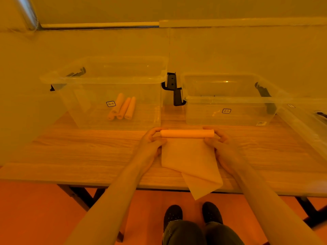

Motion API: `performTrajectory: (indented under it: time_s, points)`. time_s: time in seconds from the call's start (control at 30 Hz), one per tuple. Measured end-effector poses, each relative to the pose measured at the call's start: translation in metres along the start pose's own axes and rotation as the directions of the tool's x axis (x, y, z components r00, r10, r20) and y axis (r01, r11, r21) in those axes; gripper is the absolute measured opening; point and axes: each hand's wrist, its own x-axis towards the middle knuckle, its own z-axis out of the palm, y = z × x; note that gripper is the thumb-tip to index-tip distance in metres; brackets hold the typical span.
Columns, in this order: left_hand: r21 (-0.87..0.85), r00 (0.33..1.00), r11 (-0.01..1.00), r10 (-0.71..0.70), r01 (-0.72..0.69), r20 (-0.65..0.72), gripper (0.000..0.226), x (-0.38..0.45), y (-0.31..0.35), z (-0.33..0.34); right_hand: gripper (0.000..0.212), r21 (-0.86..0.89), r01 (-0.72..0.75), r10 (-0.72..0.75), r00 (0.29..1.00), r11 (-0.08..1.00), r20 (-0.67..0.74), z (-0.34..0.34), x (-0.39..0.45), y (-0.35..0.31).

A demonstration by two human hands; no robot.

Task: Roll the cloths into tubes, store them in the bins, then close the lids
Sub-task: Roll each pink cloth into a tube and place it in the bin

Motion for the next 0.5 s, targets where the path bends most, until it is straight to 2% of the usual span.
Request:
performTrajectory:
  time_s: [0.13, 0.23, 0.33, 0.5]
  points:
    - [0.003, 1.000, 1.000, 0.001, -0.001, -0.012, 0.012, -0.0011, 0.0008, 0.0022, 0.030, -0.037, 0.010, -0.012, 0.999, 0.999, -0.053, 0.0022, -0.0010, 0.0003]
    - [0.065, 1.000, 0.998, 0.025, -0.024, -0.018, 0.011, -0.0020, -0.0001, 0.0019, 0.027, -0.057, -0.002, -0.001, 0.998, 0.998, -0.060, 0.0013, -0.0004, 0.0010]
    - [0.044, 0.999, 0.999, -0.004, 0.006, -0.042, 0.017, -0.0005, 0.0006, 0.0034, 0.033, -0.058, -0.017, 0.013, 0.998, 0.998, -0.061, 0.0012, -0.0006, 0.0009]
    - [0.050, 0.998, 0.998, -0.032, 0.034, -0.055, 0.021, -0.0001, 0.0002, 0.0036, 0.029, -0.085, -0.015, 0.013, 1.000, 0.996, -0.027, -0.0013, -0.0030, 0.0016]
